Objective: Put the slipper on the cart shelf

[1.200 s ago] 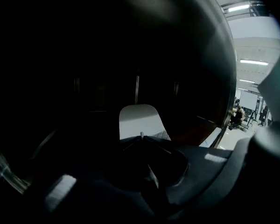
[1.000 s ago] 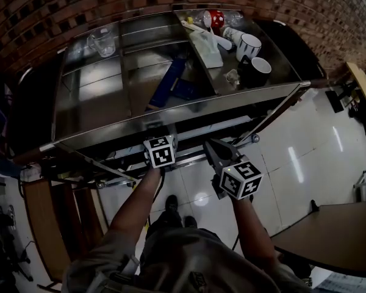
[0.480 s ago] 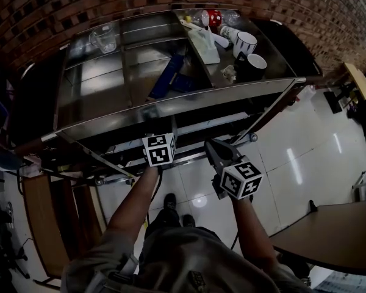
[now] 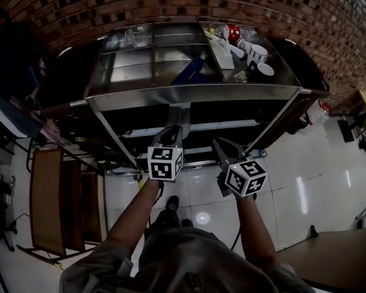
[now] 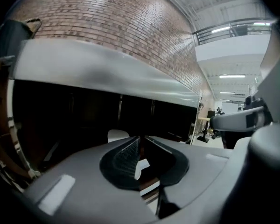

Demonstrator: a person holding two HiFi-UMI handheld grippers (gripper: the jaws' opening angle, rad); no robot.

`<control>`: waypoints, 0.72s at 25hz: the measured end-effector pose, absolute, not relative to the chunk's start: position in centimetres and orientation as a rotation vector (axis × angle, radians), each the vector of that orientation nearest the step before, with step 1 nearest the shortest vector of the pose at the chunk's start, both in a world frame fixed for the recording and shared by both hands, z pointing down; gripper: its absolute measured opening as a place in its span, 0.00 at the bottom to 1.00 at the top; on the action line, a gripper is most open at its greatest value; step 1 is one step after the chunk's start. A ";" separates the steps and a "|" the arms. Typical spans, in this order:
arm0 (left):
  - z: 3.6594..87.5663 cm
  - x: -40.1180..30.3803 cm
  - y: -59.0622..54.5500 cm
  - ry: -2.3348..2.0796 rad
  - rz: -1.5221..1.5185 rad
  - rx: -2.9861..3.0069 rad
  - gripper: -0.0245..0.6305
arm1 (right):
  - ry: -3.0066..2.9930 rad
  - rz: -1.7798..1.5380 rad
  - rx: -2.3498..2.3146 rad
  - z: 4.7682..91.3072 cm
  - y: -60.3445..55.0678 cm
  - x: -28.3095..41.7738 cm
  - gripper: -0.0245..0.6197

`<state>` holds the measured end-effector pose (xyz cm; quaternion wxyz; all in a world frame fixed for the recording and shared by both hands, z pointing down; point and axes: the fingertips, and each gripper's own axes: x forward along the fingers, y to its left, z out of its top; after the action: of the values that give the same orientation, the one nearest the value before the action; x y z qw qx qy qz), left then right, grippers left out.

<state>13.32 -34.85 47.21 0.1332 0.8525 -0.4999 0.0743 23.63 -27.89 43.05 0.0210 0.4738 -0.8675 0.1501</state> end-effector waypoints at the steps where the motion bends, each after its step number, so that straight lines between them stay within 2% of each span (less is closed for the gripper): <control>1: 46.5 13.2 -33.7 -1.452 0.188 2.478 0.07 | -2.702 0.455 1.453 42.9 -27.3 23.4 0.04; 9: 41.5 10.8 -27.3 -1.476 0.131 2.546 0.05 | -2.804 0.393 1.350 41.0 -25.0 20.6 0.04; 18: 41.0 6.8 -25.4 -1.447 0.168 2.549 0.05 | -2.805 0.382 1.356 40.0 -24.2 16.2 0.04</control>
<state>6.79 -25.43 40.97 0.1027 0.8635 -0.4904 0.0570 16.17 -24.22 40.00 0.0014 0.4319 -0.8937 0.1216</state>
